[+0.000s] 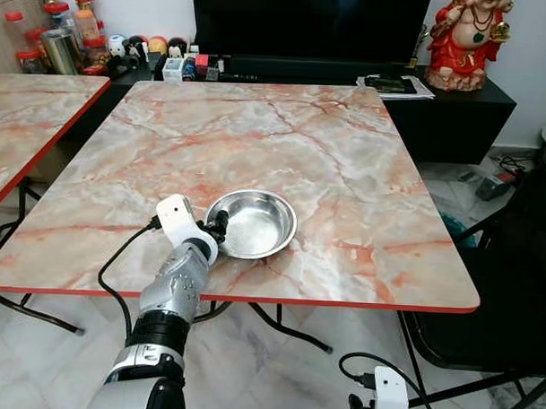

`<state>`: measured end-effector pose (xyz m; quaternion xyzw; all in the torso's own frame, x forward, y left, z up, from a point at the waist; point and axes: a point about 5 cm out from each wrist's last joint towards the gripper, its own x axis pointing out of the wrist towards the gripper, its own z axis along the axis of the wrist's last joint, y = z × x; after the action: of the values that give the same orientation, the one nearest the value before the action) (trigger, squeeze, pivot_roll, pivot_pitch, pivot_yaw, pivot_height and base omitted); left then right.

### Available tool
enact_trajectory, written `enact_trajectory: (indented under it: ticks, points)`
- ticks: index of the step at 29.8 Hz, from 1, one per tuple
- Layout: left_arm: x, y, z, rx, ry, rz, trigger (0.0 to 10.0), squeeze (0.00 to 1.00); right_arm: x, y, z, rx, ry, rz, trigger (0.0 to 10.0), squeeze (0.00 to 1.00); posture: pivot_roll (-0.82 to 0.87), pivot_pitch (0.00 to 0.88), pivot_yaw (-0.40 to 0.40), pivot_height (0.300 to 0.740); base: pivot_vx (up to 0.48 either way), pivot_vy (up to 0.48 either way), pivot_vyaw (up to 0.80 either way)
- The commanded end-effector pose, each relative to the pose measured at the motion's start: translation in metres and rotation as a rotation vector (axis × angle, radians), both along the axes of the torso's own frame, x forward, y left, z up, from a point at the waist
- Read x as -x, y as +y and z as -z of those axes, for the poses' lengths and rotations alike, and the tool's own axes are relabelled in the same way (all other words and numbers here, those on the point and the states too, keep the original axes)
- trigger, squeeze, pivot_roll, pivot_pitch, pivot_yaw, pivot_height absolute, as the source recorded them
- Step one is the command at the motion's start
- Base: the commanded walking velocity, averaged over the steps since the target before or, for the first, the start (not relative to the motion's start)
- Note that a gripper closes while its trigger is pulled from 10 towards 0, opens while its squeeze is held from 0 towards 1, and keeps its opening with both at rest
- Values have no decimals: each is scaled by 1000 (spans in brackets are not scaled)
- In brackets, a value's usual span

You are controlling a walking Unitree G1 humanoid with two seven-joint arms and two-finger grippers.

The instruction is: Setting the table

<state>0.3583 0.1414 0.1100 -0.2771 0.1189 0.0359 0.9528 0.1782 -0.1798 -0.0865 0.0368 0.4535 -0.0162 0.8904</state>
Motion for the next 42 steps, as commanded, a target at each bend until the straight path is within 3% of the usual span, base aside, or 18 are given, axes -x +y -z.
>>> enact_trajectory:
  ticks: [1,2,3,5,7,11,12,13,14,15,16,23,28,34,36,42]
  points:
    - [1,9,-7,-6,-15,-27,10000,263,-5,0,-2,-1,-8,-4,10000,0,-6,0,-12,740,0,0,0]
    - [2,11,-8,-9,-22,-30,10000,263,-5,0,-2,-1,-9,-4,10000,0,-6,0,-12,740,0,0,0]
    - [3,15,-10,-30,-28,-42,10000,0,-5,0,-2,-1,-9,-6,10000,0,-6,0,-11,740,0,0,0]
    - [4,21,-12,-63,-35,-57,10000,0,-5,0,-2,0,-10,-7,10000,0,-5,0,-11,740,0,0,0]
    - [8,42,-19,-126,-71,-119,10000,0,-6,-1,-3,3,-11,-12,10000,0,-6,0,-11,740,0,0,0]
    - [11,59,-28,-153,-136,-188,10000,0,-6,-1,-3,5,-12,-14,10000,0,0,0,-13,740,0,0,0]
    - [13,68,-34,-188,-185,-223,10000,0,-7,-1,-3,5,-14,-15,10000,0,4,0,-15,740,0,0,0]
    - [17,80,-39,-307,-240,-261,10000,0,-7,-1,-3,5,-16,-17,10000,0,7,0,-17,740,0,0,0]
    - [17,80,-39,-307,-240,-261,10000,0,-7,-1,-3,5,-16,-17,10000,0,7,0,-17,740,0,0,0]
    - [21,83,-38,-466,-277,-245,10000,0,-8,-1,-4,5,-18,-21,10000,0,12,0,-20,740,0,0,0]
    - [24,81,-35,-565,-301,-217,10000,0,-9,0,-4,4,-22,-25,10000,0,15,0,-22,740,0,0,0]
    - [31,65,-15,-717,-308,-121,10000,0,-16,0,-8,-3,-49,-16,10000,0,6,0,-20,740,0,0,0]
    - [29,53,-16,-695,-377,-105,10000,0,-18,-2,-9,1,-57,-3,10000,0,3,0,-25,740,0,0,0]
    - [28,51,-17,-685,-388,-109,10000,0,-18,-2,-9,0,-58,0,10000,0,1,0,-24,740,0,0,0]
    - [26,49,-18,-645,-384,-116,10000,0,-16,-4,-9,2,-57,12,10000,0,-4,0,-23,740,0,405,0]
    - [23,48,-20,-650,-395,-114,10000,0,-14,-4,-8,2,-53,16,10000,0,-5,0,-19,740,0,480,0]
